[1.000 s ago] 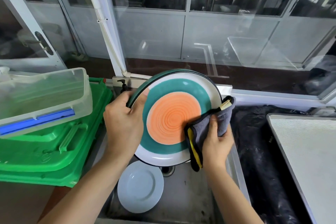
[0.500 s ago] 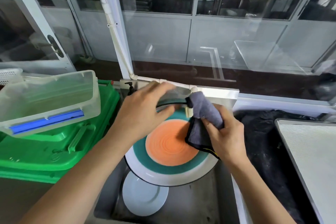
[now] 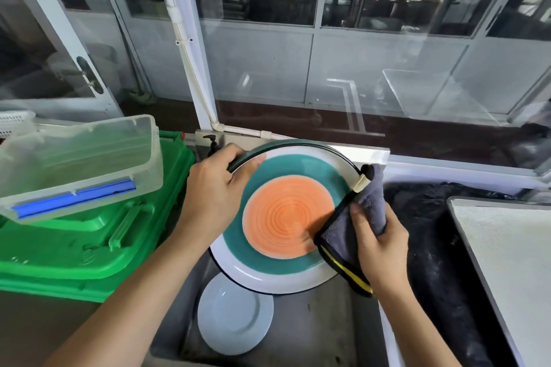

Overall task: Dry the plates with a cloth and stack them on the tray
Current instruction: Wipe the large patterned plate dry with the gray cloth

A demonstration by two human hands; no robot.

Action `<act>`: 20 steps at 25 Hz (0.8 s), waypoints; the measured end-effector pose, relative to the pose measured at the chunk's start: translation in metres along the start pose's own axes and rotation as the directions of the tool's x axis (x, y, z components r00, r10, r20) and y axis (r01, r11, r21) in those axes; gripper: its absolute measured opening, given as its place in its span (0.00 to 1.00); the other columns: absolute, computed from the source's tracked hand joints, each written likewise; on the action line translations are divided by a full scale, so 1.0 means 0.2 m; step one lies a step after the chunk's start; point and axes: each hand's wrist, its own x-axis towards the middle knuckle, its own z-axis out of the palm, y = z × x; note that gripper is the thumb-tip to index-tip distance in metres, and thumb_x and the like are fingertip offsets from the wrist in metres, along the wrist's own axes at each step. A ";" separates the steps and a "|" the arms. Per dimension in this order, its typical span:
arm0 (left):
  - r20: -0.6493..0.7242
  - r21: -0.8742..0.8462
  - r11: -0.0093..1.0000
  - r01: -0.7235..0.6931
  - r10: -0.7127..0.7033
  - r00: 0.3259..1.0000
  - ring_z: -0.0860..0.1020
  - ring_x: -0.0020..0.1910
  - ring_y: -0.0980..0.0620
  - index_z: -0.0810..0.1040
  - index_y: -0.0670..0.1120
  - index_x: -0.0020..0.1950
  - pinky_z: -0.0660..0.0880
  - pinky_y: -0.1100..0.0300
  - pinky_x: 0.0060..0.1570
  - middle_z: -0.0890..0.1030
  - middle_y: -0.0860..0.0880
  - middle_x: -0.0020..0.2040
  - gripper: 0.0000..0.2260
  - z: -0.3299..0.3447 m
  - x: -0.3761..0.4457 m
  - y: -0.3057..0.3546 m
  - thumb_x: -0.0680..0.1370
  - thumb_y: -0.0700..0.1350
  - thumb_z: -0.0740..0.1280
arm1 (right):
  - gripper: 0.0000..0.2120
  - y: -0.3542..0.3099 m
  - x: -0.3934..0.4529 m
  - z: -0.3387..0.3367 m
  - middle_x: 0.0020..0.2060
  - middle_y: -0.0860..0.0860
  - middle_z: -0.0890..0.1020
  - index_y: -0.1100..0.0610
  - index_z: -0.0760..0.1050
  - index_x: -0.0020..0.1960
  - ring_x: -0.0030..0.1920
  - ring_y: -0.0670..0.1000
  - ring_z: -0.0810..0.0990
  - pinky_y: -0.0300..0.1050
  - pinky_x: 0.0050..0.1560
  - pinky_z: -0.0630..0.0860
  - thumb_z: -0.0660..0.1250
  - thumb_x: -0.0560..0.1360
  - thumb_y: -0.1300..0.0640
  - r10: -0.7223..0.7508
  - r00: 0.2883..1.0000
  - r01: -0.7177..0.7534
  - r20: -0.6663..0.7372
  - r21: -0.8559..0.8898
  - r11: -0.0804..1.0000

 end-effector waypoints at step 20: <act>0.559 -0.400 0.058 0.915 -0.776 0.293 0.82 0.31 0.45 0.77 0.42 0.46 0.78 0.57 0.29 0.82 0.41 0.37 0.13 0.14 0.00 0.08 0.72 0.47 0.77 | 0.37 -0.02 -0.27 0.15 0.53 0.60 0.83 0.58 0.72 0.65 0.49 0.59 0.77 0.51 0.51 0.73 0.79 0.59 0.70 -0.613 0.747 0.645 0.257 -0.505 0.574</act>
